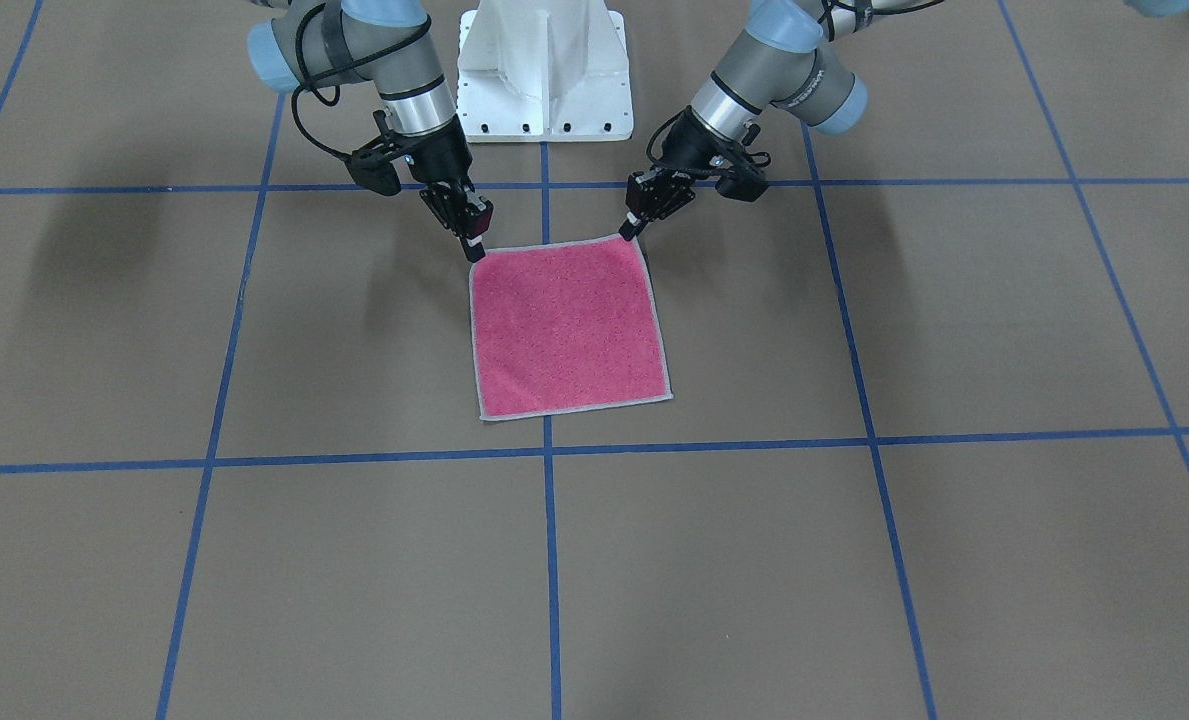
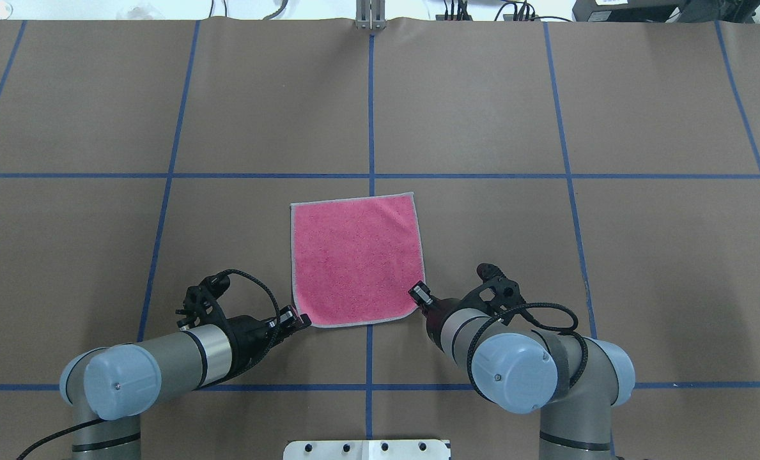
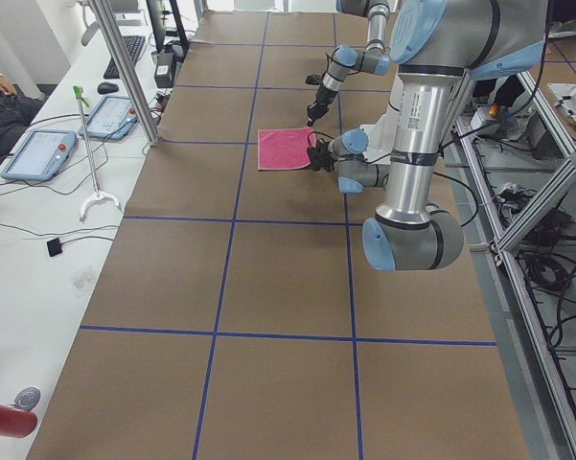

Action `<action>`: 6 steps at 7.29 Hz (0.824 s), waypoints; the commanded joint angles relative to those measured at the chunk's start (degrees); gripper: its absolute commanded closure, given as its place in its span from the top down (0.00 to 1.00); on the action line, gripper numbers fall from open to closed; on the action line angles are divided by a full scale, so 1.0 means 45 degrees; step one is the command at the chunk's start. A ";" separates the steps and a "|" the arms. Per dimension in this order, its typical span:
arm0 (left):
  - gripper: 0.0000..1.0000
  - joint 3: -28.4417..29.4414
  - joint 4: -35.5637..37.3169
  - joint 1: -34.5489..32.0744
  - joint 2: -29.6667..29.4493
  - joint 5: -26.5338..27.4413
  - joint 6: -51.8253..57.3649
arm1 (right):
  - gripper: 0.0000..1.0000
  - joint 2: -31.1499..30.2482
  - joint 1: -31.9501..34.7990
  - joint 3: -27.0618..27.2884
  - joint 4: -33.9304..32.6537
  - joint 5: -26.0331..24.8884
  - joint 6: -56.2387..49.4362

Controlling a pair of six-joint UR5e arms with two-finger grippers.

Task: Fold towel twice with both arms
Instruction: 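Lift both near corners and carry them away from the robot over the towel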

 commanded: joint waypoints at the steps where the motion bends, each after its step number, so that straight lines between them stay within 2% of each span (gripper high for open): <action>1: 0.00 -0.0039 0.0000 0.0000 -0.0069 -0.0019 0.0000 | 0.00 -0.0152 0.0032 0.0668 -0.0036 -0.0087 0.0109; 4: 0.00 -0.1110 0.0000 0.0000 0.0242 -0.0156 0.0000 | 0.00 -0.0677 -0.0687 0.2793 -0.1339 -0.0223 0.0128; 6: 0.00 -0.2007 0.0019 0.0000 0.0437 -0.0408 -0.0038 | 0.00 -0.0857 -0.0944 0.3172 -0.1482 -0.0537 0.0128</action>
